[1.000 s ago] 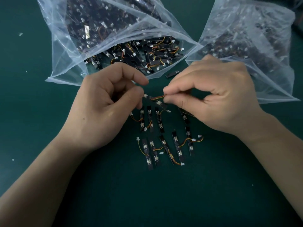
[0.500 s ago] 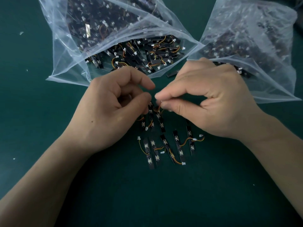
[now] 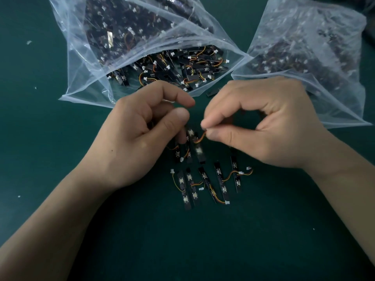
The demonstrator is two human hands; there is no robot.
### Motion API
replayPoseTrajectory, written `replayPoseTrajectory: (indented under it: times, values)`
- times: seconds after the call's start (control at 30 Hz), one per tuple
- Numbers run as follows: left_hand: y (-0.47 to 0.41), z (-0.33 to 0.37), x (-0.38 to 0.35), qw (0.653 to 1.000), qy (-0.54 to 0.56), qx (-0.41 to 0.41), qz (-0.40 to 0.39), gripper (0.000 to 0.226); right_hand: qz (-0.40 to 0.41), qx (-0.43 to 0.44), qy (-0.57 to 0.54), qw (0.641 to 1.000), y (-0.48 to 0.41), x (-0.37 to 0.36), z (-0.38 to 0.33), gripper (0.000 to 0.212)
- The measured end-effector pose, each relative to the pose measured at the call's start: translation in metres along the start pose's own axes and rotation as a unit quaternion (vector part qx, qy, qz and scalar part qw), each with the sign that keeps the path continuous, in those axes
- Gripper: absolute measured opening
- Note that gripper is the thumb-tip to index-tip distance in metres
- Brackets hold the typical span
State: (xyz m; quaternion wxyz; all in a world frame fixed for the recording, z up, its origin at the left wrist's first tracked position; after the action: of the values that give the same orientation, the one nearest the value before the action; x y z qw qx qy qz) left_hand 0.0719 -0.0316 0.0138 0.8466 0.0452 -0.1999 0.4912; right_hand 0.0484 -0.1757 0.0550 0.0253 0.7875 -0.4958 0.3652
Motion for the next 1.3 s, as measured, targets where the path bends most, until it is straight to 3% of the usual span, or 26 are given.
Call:
replayPoseTrajectory:
  times: [0.17, 0.3, 0.87, 1.3]
  values:
    - [0.0, -0.003, 0.007, 0.999, 0.021, 0.001, 0.033, 0.02, 0.041, -0.059, -0.065, 0.995, 0.007, 0.025, 0.033, 0.013]
    - [0.0, -0.005, 0.006, 1.0, 0.008, 0.004, 0.028, 0.021, 0.026, -0.099, -0.067, 0.993, 0.011, 0.023, 0.051, 0.019]
    - [0.001, -0.003, 0.002, 0.999, -0.029, 0.003, 0.022, 0.012, -0.045, -0.108, 0.011, 0.993, 0.008, 0.006, 0.046, 0.026]
    - [0.001, -0.001, 0.0, 0.999, -0.049, 0.007, 0.019, 0.012, -0.065, -0.107, -0.005, 0.992, 0.009, 0.003, 0.044, 0.02]
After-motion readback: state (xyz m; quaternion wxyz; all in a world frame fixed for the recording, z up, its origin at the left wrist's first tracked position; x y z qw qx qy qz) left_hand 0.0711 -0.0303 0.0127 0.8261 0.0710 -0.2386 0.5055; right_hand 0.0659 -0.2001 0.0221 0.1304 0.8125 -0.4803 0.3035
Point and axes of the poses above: each hand's wrist, its own y-axis away from the middle knuckle, its own x-axis out of the back of the hand, z = x × y, the point moved 10 cm from there along -y, towards the middle knuckle, and after that the axes turned 3 degrees about -z, right-handed, at the moved point
